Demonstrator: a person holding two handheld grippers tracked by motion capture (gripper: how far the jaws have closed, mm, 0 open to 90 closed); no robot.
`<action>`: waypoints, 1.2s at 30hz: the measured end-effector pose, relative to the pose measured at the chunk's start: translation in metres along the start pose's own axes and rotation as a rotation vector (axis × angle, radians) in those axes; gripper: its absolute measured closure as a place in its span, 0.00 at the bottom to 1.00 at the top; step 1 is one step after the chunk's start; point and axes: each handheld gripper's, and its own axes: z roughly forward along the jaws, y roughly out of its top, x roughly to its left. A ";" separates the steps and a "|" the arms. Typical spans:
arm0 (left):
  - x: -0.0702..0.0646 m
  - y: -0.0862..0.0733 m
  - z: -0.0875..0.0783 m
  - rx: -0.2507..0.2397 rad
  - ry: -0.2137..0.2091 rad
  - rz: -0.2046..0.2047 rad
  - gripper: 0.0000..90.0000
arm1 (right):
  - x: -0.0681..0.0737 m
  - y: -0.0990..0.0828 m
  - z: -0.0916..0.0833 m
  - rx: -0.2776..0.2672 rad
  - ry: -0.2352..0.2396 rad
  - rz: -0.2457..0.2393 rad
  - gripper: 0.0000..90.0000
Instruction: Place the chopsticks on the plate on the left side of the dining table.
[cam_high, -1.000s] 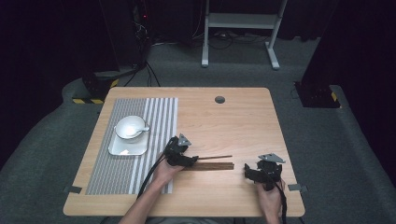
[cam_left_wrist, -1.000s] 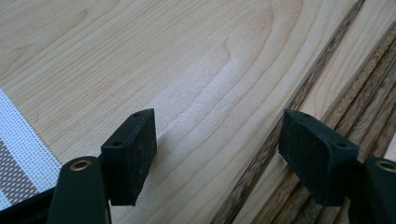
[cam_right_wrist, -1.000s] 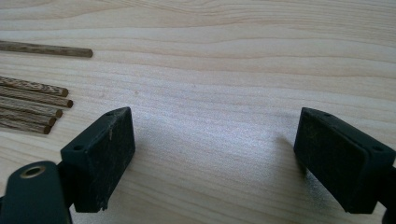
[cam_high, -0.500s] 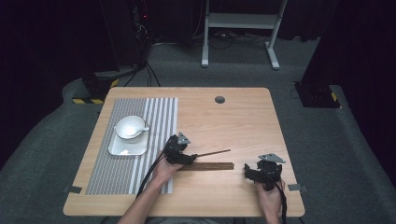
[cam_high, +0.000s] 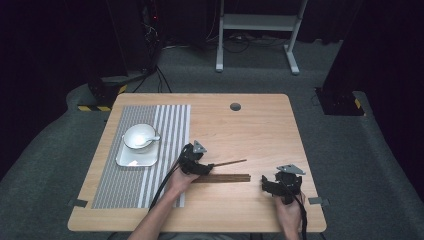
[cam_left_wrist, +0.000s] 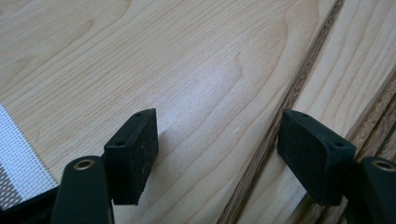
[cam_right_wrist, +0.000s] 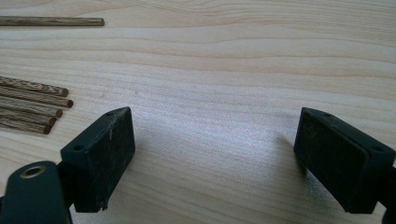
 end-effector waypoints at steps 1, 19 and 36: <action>-0.001 0.003 0.001 0.012 -0.002 0.010 0.32 | 0.000 0.000 0.000 0.000 0.000 0.000 0.13; 0.002 0.016 0.012 0.017 0.021 -0.018 0.33 | 0.000 0.000 0.000 -0.002 0.001 -0.005 0.14; 0.013 0.018 0.011 -0.005 0.062 -0.038 0.46 | 0.000 0.000 0.000 -0.001 0.001 -0.003 0.14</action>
